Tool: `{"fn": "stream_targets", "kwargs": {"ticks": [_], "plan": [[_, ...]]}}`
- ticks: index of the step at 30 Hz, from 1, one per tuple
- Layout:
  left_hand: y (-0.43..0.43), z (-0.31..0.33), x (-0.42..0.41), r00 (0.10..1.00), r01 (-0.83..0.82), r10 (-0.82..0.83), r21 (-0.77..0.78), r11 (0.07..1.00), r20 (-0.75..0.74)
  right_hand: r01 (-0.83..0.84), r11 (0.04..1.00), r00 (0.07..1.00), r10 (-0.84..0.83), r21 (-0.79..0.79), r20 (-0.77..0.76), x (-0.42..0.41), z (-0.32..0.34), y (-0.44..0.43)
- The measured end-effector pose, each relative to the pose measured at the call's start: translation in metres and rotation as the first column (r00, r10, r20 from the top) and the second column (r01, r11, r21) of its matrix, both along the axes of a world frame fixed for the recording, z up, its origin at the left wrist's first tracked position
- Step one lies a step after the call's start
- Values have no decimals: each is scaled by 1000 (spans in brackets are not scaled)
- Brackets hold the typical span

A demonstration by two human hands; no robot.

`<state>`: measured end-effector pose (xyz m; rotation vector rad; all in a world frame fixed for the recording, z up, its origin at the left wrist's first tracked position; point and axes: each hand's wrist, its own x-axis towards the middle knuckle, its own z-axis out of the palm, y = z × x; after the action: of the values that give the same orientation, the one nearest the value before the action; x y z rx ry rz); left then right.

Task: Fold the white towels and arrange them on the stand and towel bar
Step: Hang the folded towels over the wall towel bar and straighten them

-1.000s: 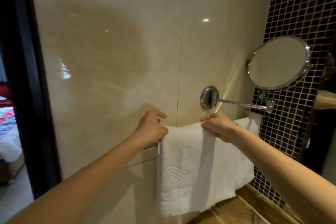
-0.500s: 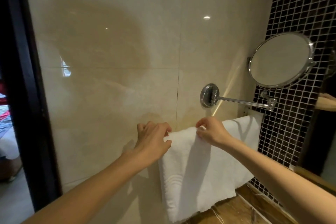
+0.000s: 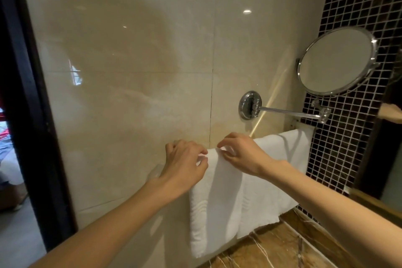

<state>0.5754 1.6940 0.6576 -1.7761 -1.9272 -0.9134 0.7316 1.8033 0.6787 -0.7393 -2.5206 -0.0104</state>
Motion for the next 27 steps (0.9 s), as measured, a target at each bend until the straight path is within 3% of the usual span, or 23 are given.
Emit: {"fn": "stream_targets", "kwargs": {"ticks": [3, 6, 8, 11, 15, 19, 21, 27], "plan": [[-11, -4, 9, 996, 91, -89, 122, 988, -22, -107, 994, 994, 107, 1, 36, -4, 0, -9], [-28, -19, 21, 955, 287, -296, 251, 925, 0, -133, 991, 990, 134, -19, 46, -6, -3, -14], [-38, -35, 28, 891, 407, -442, 250, 879, 103, -124, 992, 990, 125, -17, 63, -8, -6, -15], [-49, -72, 34, 836, 447, -486, 197, 872, 254, -136, 991, 988, 136, 1, 76, -11, -10, -18], [-58, -139, 34, 804, 374, -397, 141, 916, 443, -121, 992, 990, 119, 23, 78, -19, -16, -22], [-51, -203, 17, 717, 142, -63, -58, 988, 694, -109, 993, 993, 107, 42, 52, -25, -17, -19], [-41, -223, 10, 695, 81, 100, -217, 973, 711, -116, 993, 993, 115, 37, 32, -27, -14, -19], [-5, -262, -3, 615, 180, 126, -294, 939, 779, -113, 994, 990, 113, 11, -85, -24, -16, -21]]}}
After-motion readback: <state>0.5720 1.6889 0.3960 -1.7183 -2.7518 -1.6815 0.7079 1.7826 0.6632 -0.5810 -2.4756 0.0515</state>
